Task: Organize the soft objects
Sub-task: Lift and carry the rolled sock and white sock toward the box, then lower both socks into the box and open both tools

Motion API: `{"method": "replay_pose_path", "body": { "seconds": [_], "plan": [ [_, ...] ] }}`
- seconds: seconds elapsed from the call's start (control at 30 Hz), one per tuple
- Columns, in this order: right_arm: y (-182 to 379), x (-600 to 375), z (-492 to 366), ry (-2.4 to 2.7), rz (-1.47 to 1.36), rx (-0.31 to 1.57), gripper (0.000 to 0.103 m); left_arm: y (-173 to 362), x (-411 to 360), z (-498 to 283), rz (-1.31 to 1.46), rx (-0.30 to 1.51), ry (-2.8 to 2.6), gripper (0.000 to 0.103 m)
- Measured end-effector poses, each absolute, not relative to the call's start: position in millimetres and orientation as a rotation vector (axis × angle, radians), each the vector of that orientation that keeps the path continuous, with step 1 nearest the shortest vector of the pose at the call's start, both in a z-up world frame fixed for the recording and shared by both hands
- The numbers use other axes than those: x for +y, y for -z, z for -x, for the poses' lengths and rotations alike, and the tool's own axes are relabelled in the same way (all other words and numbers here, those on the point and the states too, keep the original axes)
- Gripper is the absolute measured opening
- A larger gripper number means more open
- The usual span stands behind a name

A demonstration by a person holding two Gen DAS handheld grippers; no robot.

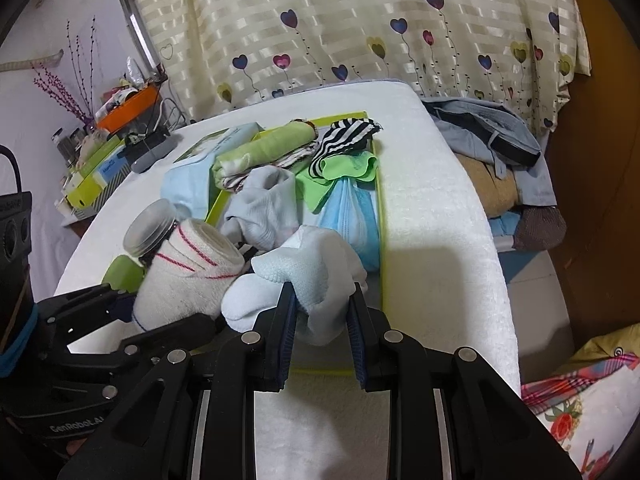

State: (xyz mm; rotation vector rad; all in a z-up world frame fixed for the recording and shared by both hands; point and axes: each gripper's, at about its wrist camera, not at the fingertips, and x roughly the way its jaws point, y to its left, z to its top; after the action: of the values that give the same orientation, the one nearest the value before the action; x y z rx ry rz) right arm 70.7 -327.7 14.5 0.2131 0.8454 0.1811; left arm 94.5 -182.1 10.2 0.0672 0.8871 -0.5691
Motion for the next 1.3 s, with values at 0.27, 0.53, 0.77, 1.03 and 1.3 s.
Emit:
{"method": "replay_pose_path", "body": {
  "seconds": [0.27,0.53,0.77,1.03,1.3],
  "plan": [
    [-13,-326,-91,-0.178,-0.205,0.834,0.025,-3,-193,-110,-0.08,0.89,0.523,0.043],
    [-12,-326,-95,-0.185,-0.191,0.841,0.028,-2,-195,-116,-0.078,0.894,0.509,0.044],
    [-18,-321,-79,-0.183,-0.156,0.826,0.038,-9,-196,-114,-0.075,0.879,0.516,0.044],
    [-26,-316,-67,-0.179,-0.121,0.806,0.041,-13,-190,-102,-0.061,0.862,0.529,0.046],
    [-33,-312,-61,-0.184,-0.114,0.787,0.041,-26,-184,-93,-0.047,0.818,0.544,0.047]
  ]
}}
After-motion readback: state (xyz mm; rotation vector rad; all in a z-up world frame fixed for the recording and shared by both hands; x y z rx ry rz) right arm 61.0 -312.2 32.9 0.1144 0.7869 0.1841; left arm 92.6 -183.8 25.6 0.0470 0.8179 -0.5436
